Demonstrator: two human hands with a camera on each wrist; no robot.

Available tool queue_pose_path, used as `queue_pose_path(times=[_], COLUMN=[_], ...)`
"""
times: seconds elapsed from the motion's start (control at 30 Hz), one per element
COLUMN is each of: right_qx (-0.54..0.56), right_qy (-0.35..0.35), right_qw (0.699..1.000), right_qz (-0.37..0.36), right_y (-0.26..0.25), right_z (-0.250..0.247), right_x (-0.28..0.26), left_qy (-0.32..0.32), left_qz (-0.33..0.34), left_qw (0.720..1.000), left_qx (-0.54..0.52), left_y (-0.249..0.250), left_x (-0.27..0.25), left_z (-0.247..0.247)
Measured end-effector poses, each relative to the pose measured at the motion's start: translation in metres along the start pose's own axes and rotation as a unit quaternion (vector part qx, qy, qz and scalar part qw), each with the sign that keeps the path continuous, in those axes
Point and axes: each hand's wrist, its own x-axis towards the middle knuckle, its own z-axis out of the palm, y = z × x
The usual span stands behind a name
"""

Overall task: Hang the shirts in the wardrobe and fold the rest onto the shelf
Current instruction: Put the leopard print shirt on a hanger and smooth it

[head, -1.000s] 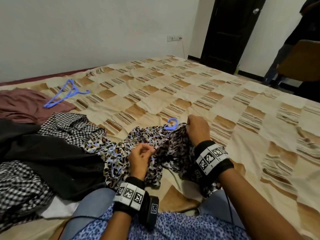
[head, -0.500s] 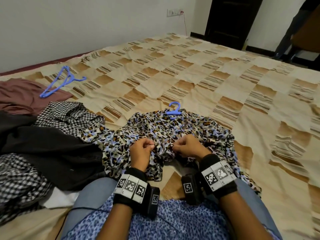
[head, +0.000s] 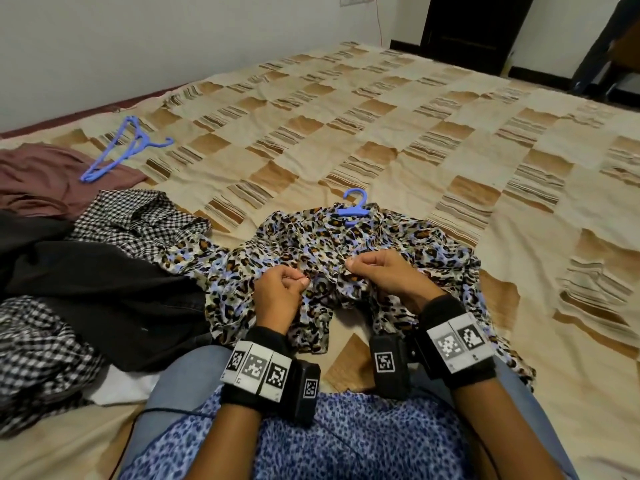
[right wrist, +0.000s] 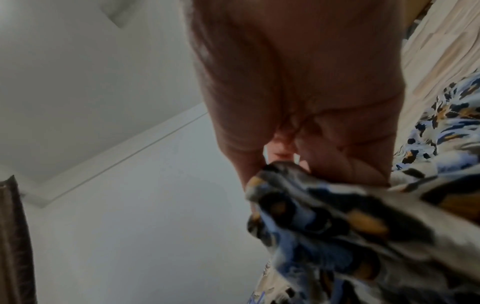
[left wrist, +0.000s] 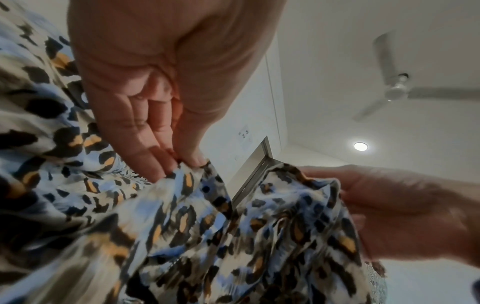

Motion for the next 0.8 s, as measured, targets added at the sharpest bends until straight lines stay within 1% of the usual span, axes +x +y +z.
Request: queue_pose_path(times=[0.03,0.1,0.17,0.27,0.33,0.4,0.47,0.57,0.63,0.7,0.73,0.77,0.8], right_qx=[-0.004,-0.049,-0.089,-0.061,-0.041,-0.032,-0.008,0.023,0.027,0.015,-0.007,-0.042,-0.091], right_qy=[0.002,0.0,0.0,-0.036,-0.057,-0.062,-0.066,-0.067,-0.049,-0.012,0.022,0.075,0.144], right_qw=[1.0,0.999,0.996,0.997,0.997,0.997,0.998,0.997,0.998,0.999,0.998,0.994,0.983], right_qz=[-0.002,-0.007,0.003,0.021,0.019,0.013,0.004,-0.025,-0.039,-0.046,-0.051,-0.061,-0.072], right_y=[0.001,0.003,0.004,0.003,0.002,0.002,0.0,-0.005,-0.009,-0.009,-0.007,-0.005,-0.002], right_z=[0.001,0.003,0.005,0.003,0.003,0.003,0.004,0.006,0.007,0.007,0.007,0.009,0.01], right_x=[0.0,0.0,-0.001,-0.002,-0.002,-0.001,-0.002,-0.005,-0.006,-0.005,-0.003,-0.002,-0.001], left_qy=[-0.005,-0.01,-0.013,0.006,0.01,-0.006,-0.034,-0.076,-0.096,-0.113,-0.122,-0.132,-0.141], left_qz=[-0.002,-0.004,0.002,0.014,0.008,-0.001,-0.013,-0.046,-0.056,-0.058,-0.06,-0.063,-0.063], left_qw=[1.0,1.0,1.0,0.998,0.998,0.999,0.999,0.992,0.987,0.981,0.976,0.971,0.966], left_qx=[-0.006,-0.009,0.011,0.067,0.069,0.04,-0.016,-0.09,-0.119,-0.15,-0.17,-0.189,-0.206], left_y=[0.0,0.001,0.001,0.004,0.003,0.002,0.001,0.003,0.004,0.006,0.008,0.01,0.011], left_x=[-0.001,-0.003,-0.005,-0.008,-0.008,-0.006,-0.005,-0.008,-0.011,-0.015,-0.017,-0.019,-0.02], left_z=[0.0,0.0,-0.001,-0.002,-0.003,-0.003,-0.003,-0.003,-0.004,-0.006,-0.007,-0.008,-0.009])
